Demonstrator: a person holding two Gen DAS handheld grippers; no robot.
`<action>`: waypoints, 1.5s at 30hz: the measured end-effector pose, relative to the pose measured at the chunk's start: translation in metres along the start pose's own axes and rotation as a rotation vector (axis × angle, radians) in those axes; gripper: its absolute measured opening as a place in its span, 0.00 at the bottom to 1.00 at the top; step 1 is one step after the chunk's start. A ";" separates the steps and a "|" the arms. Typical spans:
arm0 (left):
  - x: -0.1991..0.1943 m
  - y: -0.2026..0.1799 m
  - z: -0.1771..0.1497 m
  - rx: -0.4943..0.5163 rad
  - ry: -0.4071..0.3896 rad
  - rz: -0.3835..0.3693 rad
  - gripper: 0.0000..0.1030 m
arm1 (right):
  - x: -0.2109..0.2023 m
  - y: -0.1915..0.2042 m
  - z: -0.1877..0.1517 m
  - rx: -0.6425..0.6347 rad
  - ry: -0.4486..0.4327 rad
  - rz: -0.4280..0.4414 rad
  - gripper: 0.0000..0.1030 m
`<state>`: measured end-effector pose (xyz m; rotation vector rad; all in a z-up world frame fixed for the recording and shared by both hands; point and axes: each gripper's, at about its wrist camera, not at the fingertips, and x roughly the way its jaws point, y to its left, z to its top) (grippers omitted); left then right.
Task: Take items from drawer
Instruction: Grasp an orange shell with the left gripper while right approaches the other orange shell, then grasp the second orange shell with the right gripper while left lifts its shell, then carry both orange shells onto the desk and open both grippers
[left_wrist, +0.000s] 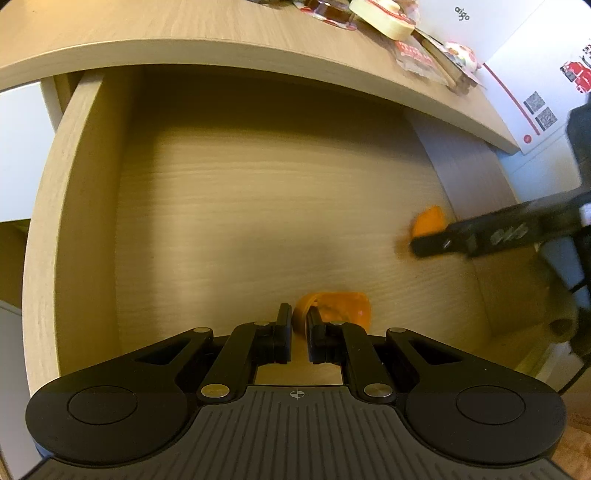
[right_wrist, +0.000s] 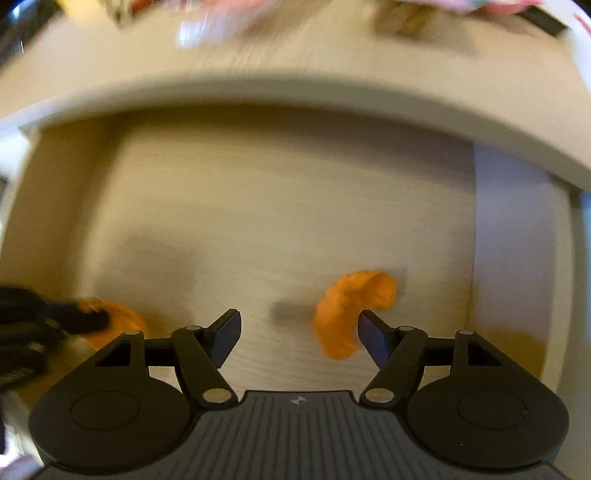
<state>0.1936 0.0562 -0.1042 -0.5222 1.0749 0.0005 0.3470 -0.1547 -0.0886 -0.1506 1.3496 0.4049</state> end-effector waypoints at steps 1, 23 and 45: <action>0.000 -0.002 0.001 0.001 0.001 0.002 0.10 | -0.005 -0.003 0.001 0.012 -0.017 0.015 0.69; 0.004 -0.010 0.000 0.082 0.037 -0.011 0.10 | 0.024 0.004 -0.007 -0.032 -0.086 0.000 0.52; -0.110 -0.087 0.064 0.392 -0.203 -0.041 0.09 | -0.167 0.006 -0.077 0.062 -0.431 -0.009 0.52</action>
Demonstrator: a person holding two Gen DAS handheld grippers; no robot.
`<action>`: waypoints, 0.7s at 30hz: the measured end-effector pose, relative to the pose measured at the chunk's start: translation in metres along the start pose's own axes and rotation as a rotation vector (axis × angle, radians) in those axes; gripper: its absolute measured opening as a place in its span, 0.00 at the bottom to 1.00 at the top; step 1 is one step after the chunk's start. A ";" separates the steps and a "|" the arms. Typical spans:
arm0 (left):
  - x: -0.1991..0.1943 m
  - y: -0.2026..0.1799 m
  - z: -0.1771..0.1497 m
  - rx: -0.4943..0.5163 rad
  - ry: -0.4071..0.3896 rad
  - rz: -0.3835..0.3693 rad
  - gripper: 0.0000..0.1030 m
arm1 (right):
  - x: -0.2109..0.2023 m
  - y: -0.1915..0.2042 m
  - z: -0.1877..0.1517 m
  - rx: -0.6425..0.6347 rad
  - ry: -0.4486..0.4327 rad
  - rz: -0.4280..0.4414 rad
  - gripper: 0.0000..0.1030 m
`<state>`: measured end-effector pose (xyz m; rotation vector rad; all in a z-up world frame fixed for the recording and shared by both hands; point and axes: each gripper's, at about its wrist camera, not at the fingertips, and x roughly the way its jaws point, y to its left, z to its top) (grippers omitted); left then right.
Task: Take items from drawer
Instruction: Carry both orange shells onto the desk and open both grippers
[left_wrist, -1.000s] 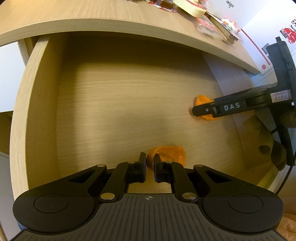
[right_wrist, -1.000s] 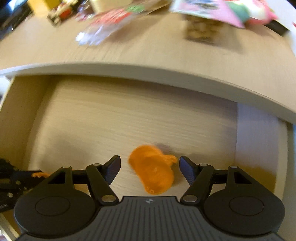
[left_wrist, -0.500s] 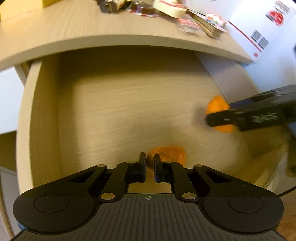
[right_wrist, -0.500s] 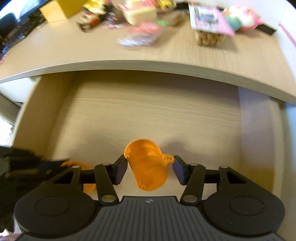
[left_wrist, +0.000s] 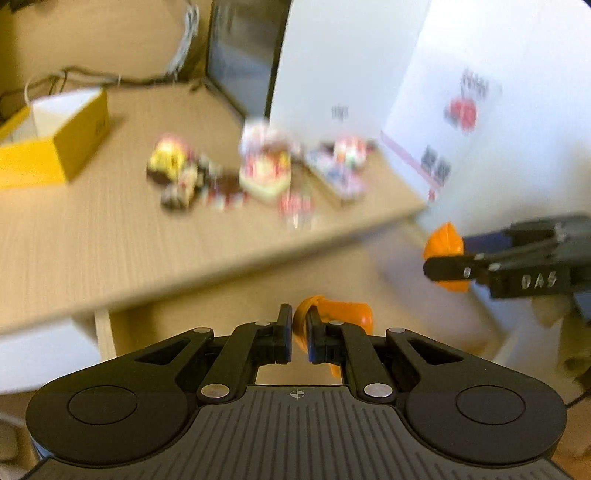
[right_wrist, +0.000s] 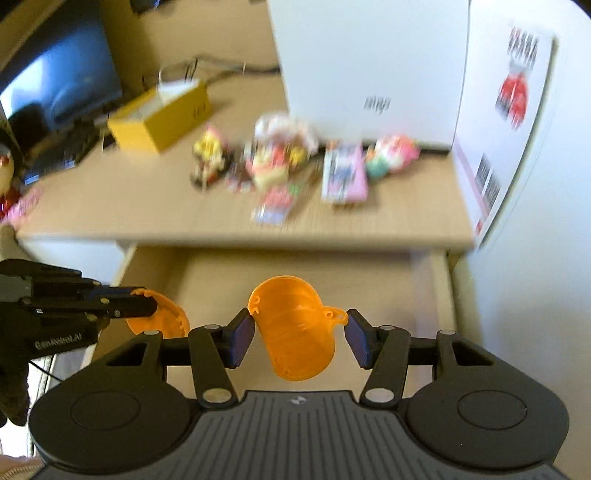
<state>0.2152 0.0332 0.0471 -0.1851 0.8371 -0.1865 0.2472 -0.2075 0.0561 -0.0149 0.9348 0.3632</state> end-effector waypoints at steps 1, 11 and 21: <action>0.001 0.001 0.009 -0.002 -0.019 0.004 0.09 | 0.001 -0.003 0.008 -0.004 -0.025 -0.010 0.52; 0.078 0.045 0.073 -0.078 -0.053 0.047 0.09 | 0.057 -0.049 0.078 0.053 -0.131 -0.153 0.52; 0.128 0.065 0.083 -0.089 -0.040 0.137 0.14 | 0.127 -0.061 0.103 -0.009 -0.127 -0.164 0.53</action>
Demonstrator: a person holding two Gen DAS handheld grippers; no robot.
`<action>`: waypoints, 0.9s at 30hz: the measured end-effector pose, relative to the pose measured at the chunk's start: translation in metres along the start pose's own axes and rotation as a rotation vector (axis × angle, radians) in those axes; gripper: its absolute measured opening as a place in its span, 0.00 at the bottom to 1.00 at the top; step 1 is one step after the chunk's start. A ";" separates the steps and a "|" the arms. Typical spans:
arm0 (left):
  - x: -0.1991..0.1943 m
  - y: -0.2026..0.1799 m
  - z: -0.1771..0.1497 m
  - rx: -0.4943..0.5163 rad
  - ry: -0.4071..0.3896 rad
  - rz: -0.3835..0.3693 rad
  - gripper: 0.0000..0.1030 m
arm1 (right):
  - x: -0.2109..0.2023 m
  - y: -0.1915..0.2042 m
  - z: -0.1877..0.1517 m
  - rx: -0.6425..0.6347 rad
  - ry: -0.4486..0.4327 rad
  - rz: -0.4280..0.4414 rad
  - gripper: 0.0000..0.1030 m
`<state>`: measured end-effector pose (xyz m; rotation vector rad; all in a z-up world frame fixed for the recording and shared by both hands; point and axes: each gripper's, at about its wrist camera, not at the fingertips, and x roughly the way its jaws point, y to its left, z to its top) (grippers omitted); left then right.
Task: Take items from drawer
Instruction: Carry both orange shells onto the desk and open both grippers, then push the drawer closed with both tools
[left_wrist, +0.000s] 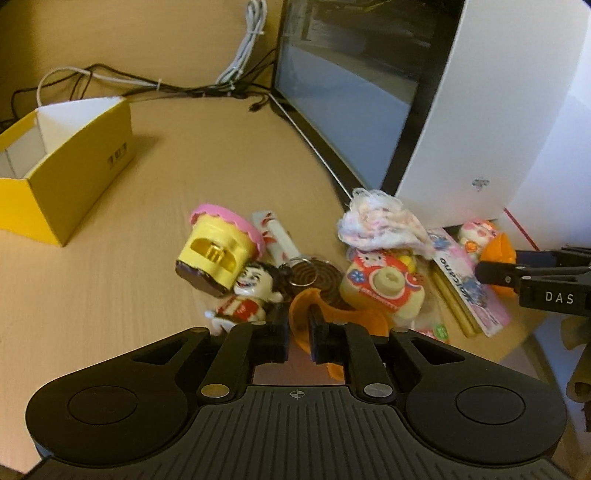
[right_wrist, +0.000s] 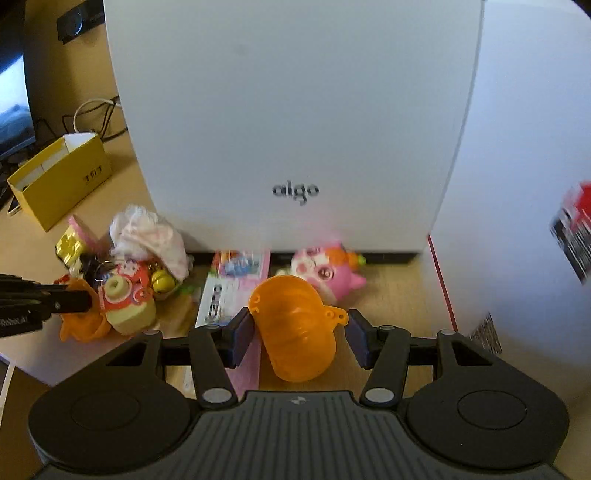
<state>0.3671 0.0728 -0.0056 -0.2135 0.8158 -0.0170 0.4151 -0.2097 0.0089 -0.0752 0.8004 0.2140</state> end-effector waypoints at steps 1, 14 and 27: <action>0.001 0.001 0.000 0.000 0.003 -0.002 0.15 | 0.002 0.001 0.001 -0.011 -0.006 -0.003 0.52; -0.012 0.007 0.000 0.025 -0.010 0.015 0.22 | -0.001 -0.008 0.003 0.043 0.004 0.031 0.61; -0.103 0.025 -0.015 0.051 -0.115 0.032 0.22 | -0.075 0.001 -0.002 0.080 -0.141 0.036 0.61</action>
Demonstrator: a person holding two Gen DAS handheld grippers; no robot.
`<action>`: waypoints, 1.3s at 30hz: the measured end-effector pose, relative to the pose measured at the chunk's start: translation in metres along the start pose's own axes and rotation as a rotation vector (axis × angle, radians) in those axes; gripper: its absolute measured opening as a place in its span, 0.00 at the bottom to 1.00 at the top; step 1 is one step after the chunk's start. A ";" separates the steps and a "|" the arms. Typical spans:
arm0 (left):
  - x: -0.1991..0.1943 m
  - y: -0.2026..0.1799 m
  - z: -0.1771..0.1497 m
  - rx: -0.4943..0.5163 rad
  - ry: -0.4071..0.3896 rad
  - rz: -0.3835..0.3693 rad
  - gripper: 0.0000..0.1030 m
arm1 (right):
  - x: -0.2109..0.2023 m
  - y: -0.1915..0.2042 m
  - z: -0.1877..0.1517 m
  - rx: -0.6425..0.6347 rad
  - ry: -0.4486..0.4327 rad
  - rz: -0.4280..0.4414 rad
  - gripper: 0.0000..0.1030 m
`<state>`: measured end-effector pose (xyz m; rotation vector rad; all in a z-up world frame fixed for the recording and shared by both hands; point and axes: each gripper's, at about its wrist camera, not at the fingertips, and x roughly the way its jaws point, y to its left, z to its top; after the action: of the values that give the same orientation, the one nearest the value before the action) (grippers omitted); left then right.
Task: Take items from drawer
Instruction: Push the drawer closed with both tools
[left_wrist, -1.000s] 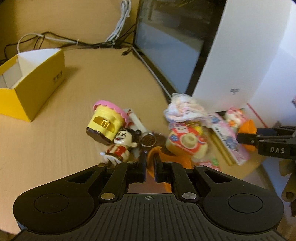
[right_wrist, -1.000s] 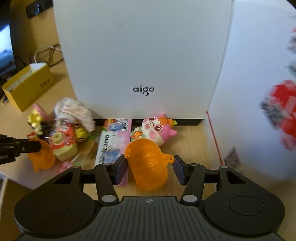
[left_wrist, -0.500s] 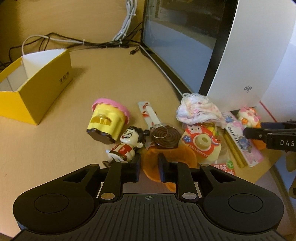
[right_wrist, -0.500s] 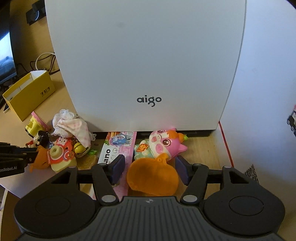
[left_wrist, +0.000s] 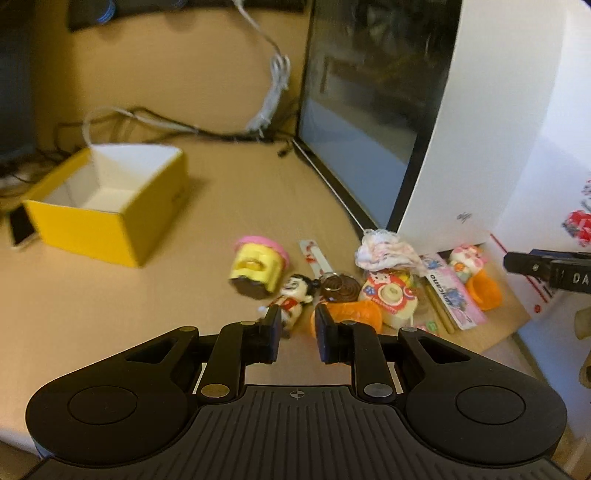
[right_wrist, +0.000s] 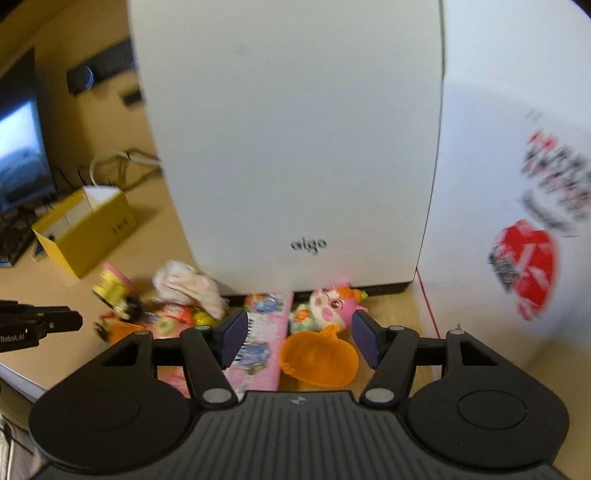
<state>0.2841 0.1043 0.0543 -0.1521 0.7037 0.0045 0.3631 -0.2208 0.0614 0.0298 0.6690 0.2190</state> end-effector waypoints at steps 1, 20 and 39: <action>-0.016 0.003 -0.006 -0.003 -0.019 0.007 0.22 | -0.011 0.003 -0.002 0.006 -0.025 0.003 0.61; -0.183 0.022 -0.190 -0.112 -0.038 0.042 0.20 | -0.185 0.100 -0.152 0.000 -0.009 0.116 0.68; -0.139 -0.094 -0.309 -0.052 -0.092 0.137 0.20 | -0.163 0.063 -0.314 -0.233 -0.036 -0.103 0.68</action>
<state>-0.0156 -0.0252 -0.0758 -0.1522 0.6210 0.1600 0.0327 -0.2073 -0.0791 -0.2227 0.6046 0.1955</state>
